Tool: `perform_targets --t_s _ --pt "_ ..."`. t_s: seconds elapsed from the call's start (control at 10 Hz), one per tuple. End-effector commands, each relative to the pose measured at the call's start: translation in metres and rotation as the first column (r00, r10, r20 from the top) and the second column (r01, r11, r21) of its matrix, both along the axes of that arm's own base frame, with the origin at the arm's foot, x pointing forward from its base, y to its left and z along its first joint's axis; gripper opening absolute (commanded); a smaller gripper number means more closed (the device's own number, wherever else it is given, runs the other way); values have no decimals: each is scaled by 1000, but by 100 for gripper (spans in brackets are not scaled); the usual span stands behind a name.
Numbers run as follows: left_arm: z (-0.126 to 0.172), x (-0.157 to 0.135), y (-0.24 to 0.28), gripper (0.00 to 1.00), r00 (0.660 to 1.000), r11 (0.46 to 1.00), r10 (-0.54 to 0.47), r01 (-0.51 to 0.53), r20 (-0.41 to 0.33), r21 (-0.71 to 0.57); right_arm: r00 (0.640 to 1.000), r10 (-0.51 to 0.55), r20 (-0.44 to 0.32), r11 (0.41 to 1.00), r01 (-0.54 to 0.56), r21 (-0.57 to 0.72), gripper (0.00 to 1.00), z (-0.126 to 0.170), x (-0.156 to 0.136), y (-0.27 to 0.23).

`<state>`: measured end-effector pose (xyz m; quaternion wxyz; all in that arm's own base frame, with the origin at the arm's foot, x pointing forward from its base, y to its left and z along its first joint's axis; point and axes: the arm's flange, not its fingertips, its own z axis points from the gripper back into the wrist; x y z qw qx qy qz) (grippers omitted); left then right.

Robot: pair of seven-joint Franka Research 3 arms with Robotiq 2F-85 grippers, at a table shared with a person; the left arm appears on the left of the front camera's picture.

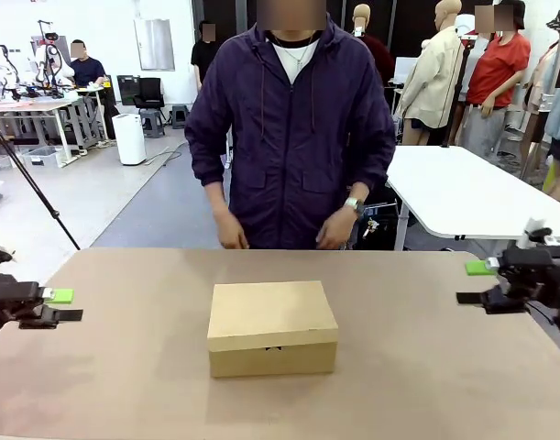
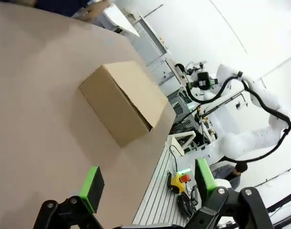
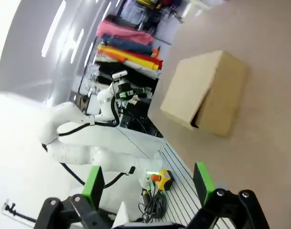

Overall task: Pack the items into the box.
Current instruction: Close the Mailer Box.

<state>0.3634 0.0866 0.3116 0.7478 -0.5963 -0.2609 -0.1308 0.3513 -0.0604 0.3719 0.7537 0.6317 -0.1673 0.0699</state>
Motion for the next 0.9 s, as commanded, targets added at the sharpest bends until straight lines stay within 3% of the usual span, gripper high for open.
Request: perform_targets --t_s 0.0,0.8 --pt "11 -3 -8 100 999 1000 -26 26 47 15 998 34 47 999 -34 8 100 8 5 20" --pt "11 -3 -8 100 999 1000 -26 26 47 15 998 34 47 999 -34 8 100 8 5 20"
